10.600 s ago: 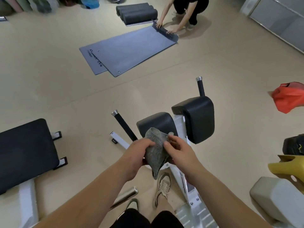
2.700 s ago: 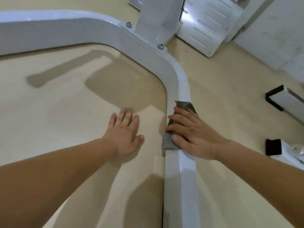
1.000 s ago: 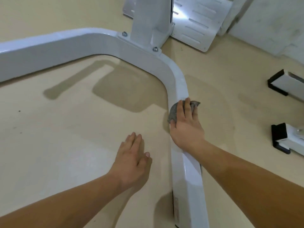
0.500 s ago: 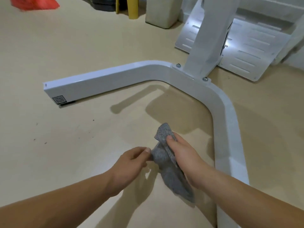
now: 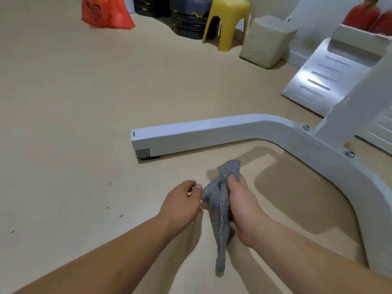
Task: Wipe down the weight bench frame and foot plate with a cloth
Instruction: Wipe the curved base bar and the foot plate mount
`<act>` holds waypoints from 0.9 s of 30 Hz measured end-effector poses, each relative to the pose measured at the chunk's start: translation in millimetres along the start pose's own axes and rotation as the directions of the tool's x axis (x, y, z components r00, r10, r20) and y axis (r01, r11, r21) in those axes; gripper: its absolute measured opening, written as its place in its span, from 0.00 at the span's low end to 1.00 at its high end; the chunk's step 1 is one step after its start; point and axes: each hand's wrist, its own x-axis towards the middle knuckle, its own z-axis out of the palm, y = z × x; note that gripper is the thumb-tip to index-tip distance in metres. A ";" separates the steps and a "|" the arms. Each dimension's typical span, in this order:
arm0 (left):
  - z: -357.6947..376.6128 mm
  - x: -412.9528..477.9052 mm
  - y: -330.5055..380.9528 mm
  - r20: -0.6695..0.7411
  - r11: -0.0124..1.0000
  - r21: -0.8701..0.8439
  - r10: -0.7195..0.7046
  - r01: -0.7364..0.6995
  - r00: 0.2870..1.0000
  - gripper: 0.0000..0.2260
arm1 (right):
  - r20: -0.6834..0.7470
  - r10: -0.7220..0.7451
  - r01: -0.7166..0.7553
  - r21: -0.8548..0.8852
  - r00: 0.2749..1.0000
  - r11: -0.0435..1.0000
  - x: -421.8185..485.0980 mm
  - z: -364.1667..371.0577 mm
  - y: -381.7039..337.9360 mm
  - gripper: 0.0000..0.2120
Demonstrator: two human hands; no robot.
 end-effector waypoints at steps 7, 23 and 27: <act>-120.9 85.8 -47.5 -0.297 0.963 0.263 0.015 0.066 0.955 0.16 | 0.170 -0.497 0.460 -0.698 0.851 0.549 101.4 110.7 -50.2 0.27; -176.5 126.4 -137.0 0.044 0.697 0.715 -0.113 0.048 0.993 0.42 | 0.362 -0.372 0.369 -0.928 0.855 -0.054 178.4 215.4 -56.2 0.27; -187.0 126.7 -126.2 0.086 0.728 0.683 -0.165 0.063 0.983 0.43 | 0.489 -0.287 0.486 -0.870 0.824 -0.089 147.1 203.2 -44.9 0.30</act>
